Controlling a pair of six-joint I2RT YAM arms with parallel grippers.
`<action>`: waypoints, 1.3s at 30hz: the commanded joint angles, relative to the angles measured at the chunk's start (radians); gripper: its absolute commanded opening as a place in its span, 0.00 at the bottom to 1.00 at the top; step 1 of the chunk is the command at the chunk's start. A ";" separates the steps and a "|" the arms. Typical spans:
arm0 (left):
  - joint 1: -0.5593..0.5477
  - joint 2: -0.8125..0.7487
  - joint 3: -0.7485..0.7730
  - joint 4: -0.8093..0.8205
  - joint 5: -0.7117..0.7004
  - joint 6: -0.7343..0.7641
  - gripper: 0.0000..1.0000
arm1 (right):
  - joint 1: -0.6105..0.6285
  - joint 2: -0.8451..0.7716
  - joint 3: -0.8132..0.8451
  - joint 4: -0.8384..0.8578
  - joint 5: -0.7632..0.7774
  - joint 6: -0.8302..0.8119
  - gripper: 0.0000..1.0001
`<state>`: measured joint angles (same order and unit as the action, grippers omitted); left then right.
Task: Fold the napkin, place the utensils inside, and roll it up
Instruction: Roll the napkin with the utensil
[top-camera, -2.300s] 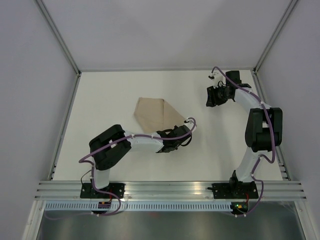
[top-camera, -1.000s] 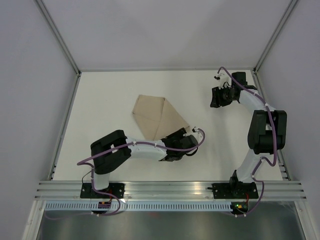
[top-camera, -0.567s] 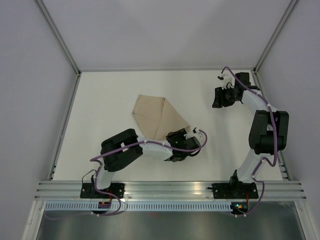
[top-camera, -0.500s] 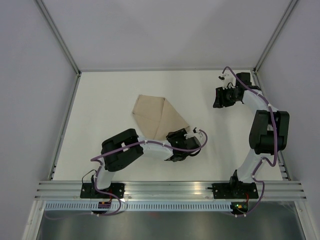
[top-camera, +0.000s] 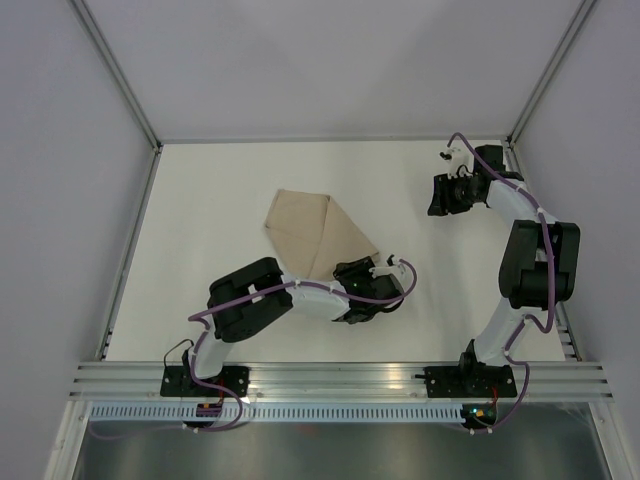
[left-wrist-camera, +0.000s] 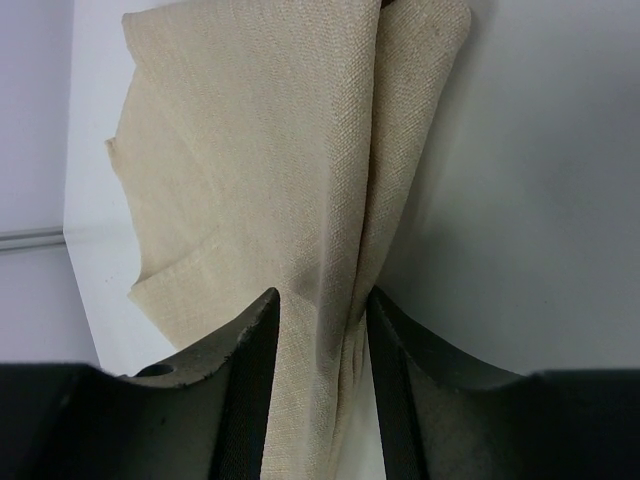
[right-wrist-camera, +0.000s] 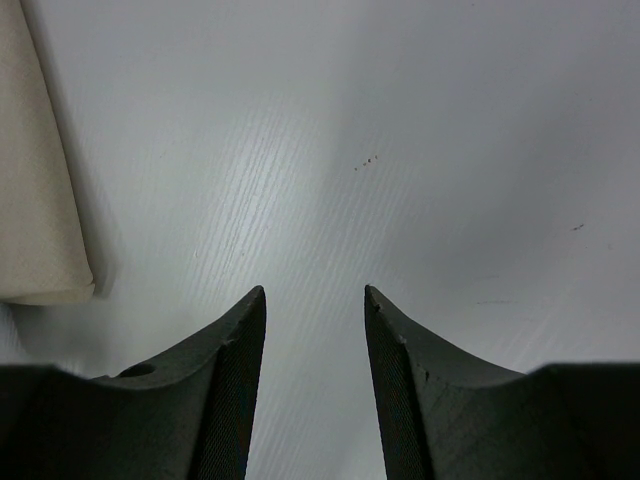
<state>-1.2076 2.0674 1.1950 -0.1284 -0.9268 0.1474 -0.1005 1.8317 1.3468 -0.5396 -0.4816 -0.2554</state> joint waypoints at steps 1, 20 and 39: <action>0.016 0.039 -0.003 -0.040 0.112 -0.009 0.46 | -0.004 -0.043 0.009 -0.006 -0.015 0.005 0.50; 0.082 0.010 0.006 -0.079 0.356 -0.014 0.32 | -0.010 -0.045 0.031 -0.020 -0.025 0.004 0.47; 0.183 -0.091 0.023 -0.122 0.629 -0.045 0.02 | -0.011 -0.054 0.052 -0.045 -0.054 0.013 0.47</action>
<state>-1.0473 2.0029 1.2293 -0.1768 -0.4957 0.1482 -0.1070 1.8313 1.3521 -0.5686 -0.5011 -0.2493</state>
